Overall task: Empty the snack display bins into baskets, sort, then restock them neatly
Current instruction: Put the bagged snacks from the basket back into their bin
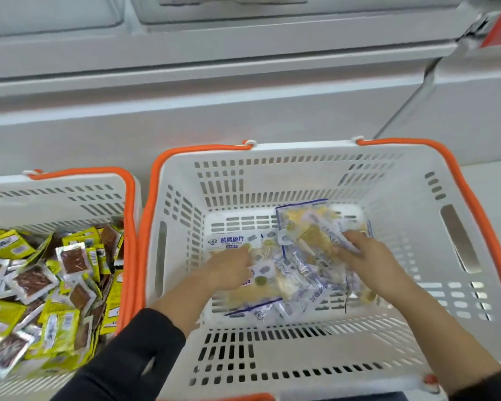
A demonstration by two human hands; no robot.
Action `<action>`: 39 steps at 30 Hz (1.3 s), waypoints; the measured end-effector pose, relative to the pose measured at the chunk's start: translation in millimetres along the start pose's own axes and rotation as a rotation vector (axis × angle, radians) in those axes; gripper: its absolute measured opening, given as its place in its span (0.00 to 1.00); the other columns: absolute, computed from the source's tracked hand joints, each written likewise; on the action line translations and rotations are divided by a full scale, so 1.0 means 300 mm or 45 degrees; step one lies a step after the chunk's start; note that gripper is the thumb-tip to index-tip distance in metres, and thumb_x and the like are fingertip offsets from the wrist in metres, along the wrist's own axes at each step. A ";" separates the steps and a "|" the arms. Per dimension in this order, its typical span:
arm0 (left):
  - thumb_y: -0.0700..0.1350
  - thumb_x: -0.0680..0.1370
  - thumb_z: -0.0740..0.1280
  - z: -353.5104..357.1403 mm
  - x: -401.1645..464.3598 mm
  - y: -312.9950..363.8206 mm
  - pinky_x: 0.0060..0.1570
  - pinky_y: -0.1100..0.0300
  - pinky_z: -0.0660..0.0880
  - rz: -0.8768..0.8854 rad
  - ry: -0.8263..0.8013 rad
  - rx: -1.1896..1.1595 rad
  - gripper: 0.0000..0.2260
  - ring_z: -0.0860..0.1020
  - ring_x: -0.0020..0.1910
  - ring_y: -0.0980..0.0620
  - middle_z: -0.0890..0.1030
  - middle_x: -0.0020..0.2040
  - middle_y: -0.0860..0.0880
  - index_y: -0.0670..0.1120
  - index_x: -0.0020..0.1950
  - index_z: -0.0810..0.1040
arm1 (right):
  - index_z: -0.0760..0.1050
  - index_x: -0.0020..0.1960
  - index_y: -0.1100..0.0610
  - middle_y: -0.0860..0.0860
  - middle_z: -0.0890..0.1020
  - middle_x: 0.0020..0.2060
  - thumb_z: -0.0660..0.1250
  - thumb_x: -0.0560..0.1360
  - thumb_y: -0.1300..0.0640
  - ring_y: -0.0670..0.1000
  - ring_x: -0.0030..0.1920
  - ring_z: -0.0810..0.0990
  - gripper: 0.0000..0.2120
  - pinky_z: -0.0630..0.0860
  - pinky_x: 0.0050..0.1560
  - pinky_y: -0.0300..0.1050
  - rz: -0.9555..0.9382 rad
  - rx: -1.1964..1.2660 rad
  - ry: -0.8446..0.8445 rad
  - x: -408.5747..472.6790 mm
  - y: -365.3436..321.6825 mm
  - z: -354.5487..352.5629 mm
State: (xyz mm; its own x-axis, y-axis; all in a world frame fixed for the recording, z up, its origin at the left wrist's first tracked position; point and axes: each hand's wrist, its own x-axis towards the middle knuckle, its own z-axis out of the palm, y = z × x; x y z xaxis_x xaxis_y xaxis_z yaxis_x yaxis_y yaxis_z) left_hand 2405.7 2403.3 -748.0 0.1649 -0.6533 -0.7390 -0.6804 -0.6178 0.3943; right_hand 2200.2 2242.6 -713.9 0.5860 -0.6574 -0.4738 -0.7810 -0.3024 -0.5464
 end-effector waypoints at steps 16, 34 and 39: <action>0.68 0.70 0.69 -0.026 -0.049 0.090 0.70 0.41 0.63 0.031 0.081 -1.755 0.37 0.68 0.71 0.48 0.70 0.73 0.52 0.54 0.75 0.65 | 0.57 0.77 0.43 0.47 0.73 0.67 0.54 0.80 0.40 0.51 0.67 0.69 0.26 0.70 0.60 0.44 -0.344 -0.311 -0.071 -0.109 -0.274 0.160; 0.48 0.79 0.65 -0.027 0.114 -0.070 0.71 0.51 0.63 -0.120 0.224 0.041 0.31 0.62 0.74 0.45 0.62 0.76 0.44 0.44 0.78 0.56 | 0.71 0.31 0.56 0.45 0.74 0.22 0.71 0.74 0.53 0.46 0.26 0.74 0.16 0.66 0.30 0.35 0.148 0.183 -0.296 0.009 -0.017 0.030; 0.53 0.71 0.75 0.011 0.138 -0.105 0.68 0.52 0.67 -0.164 0.184 0.308 0.40 0.67 0.69 0.45 0.69 0.70 0.44 0.45 0.76 0.58 | 0.81 0.51 0.55 0.52 0.85 0.45 0.70 0.75 0.55 0.54 0.48 0.83 0.06 0.76 0.52 0.50 0.229 0.372 -0.130 0.016 0.037 -0.018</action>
State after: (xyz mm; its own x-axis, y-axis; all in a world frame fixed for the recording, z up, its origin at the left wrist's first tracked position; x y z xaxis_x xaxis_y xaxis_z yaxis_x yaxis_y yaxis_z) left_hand 2431.6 2397.3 -792.8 0.3490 -0.6428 -0.6819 -0.7948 -0.5885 0.1480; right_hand 2193.3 2232.5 -718.5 0.4751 -0.6050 -0.6389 -0.7875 0.0316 -0.6155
